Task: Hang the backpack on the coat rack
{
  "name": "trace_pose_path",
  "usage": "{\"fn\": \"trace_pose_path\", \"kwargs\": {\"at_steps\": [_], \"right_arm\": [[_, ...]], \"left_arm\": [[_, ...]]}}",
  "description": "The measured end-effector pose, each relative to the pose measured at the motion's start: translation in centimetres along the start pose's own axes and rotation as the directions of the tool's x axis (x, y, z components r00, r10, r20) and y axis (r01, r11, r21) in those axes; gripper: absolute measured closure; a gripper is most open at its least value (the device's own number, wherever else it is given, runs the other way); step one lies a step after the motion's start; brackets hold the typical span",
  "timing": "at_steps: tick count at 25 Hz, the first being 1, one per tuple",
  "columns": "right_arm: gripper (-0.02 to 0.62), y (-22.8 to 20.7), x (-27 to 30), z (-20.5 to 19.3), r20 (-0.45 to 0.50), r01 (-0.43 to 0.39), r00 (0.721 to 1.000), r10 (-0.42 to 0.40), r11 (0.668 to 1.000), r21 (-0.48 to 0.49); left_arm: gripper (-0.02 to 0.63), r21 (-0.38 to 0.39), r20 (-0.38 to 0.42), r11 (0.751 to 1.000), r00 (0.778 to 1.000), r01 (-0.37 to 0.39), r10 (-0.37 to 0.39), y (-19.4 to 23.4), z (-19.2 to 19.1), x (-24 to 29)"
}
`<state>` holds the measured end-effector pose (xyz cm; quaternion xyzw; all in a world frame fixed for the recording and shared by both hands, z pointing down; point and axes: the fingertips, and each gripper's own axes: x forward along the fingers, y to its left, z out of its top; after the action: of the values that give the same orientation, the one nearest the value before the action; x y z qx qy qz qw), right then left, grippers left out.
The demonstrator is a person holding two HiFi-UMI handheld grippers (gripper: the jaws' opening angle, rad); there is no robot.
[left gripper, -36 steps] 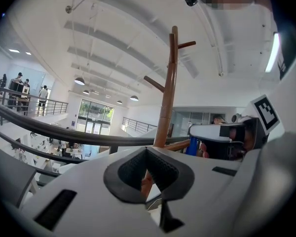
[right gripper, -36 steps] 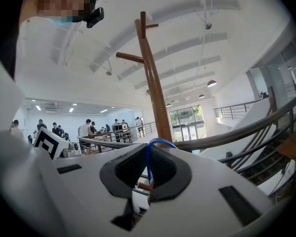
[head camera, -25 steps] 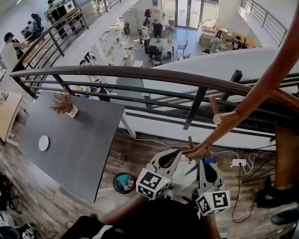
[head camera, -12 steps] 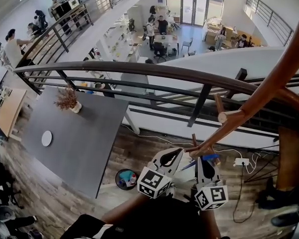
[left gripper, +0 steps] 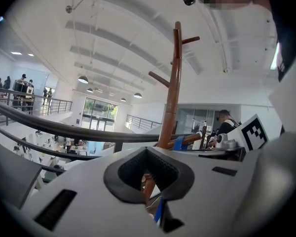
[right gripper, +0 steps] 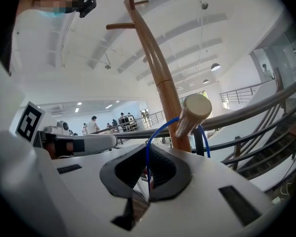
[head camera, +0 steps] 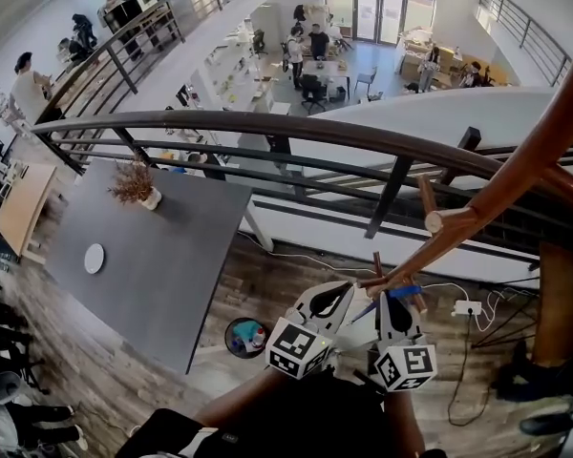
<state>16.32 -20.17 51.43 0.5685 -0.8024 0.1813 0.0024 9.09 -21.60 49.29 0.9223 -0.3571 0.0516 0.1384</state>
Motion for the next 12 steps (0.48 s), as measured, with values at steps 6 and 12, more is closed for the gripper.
{"fn": "trace_pose_path", "kwargs": {"at_steps": [6,12], "right_arm": [[0.575,-0.8,0.6,-0.7,-0.016,-0.002,1.0,0.002,0.999,0.034],[0.575,-1.4,0.9,-1.2,-0.03,0.0,1.0,0.001,0.999,0.05]], "left_arm": [[0.607,-0.009,-0.009,1.0,1.0,-0.009,0.009,0.2,-0.2,0.1],[0.607,-0.01,-0.015,1.0,1.0,-0.009,0.009,0.2,-0.3,0.2]]}}
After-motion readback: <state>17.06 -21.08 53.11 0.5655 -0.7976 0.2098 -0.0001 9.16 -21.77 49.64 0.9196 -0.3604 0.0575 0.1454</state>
